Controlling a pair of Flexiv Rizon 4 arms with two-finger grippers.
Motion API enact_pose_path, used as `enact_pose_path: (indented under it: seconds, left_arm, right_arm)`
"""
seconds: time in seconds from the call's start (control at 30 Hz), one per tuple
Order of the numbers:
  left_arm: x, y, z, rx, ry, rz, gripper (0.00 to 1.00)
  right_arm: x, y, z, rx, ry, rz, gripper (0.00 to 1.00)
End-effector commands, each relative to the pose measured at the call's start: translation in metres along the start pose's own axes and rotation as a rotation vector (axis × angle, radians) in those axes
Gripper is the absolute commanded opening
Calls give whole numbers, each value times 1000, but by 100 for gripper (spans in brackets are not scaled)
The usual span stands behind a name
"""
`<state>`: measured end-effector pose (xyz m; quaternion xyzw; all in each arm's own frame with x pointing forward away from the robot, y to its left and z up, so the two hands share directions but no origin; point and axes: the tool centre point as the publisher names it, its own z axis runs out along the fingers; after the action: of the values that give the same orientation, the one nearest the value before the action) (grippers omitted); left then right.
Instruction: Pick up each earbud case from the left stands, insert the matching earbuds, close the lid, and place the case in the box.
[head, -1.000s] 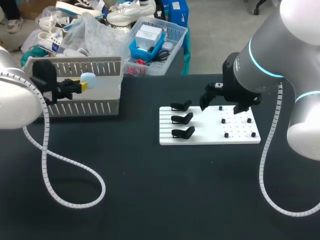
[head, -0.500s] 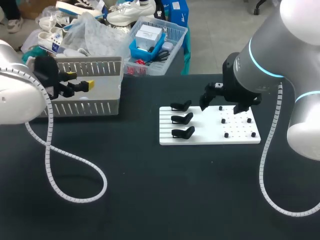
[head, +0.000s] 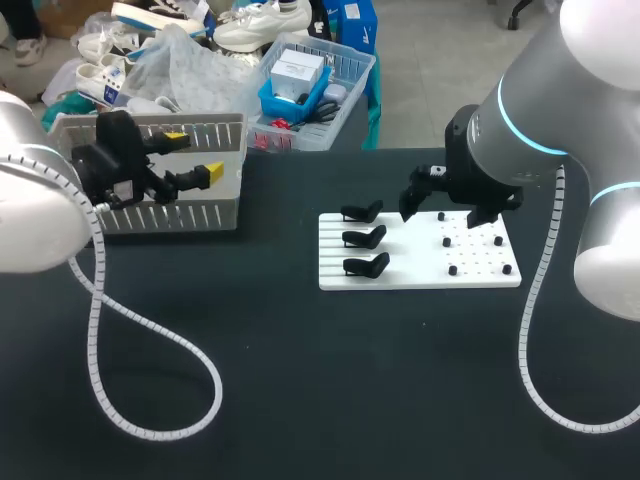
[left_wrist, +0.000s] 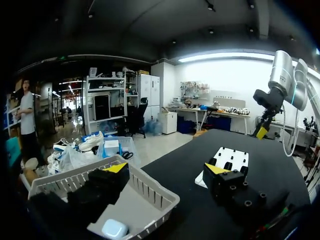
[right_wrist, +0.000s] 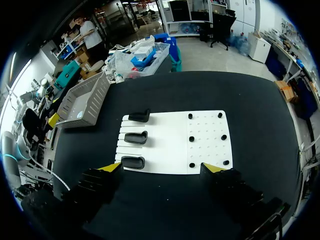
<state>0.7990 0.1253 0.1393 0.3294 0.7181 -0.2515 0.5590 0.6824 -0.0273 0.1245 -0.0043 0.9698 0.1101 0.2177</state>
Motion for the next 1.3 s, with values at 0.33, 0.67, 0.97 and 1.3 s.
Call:
enact_pose_path:
  seconds: [0.33,0.67,0.97,1.3]
  left_arm:
    - [4,-49,-13,108,80,-15,100]
    - [-1,-71,-9,179,116,3,100]
    - [-4,-88,-11,213,118,7,100]
    - [-7,-105,-13,251,106,11,100]
  right_arm:
    - [3,-1,0,1,-12,2,100]
    - [3,-1,0,1,-12,2,100]
    - [3,-1,0,1,-12,2,100]
    - [3,-1,0,1,-12,2,100]
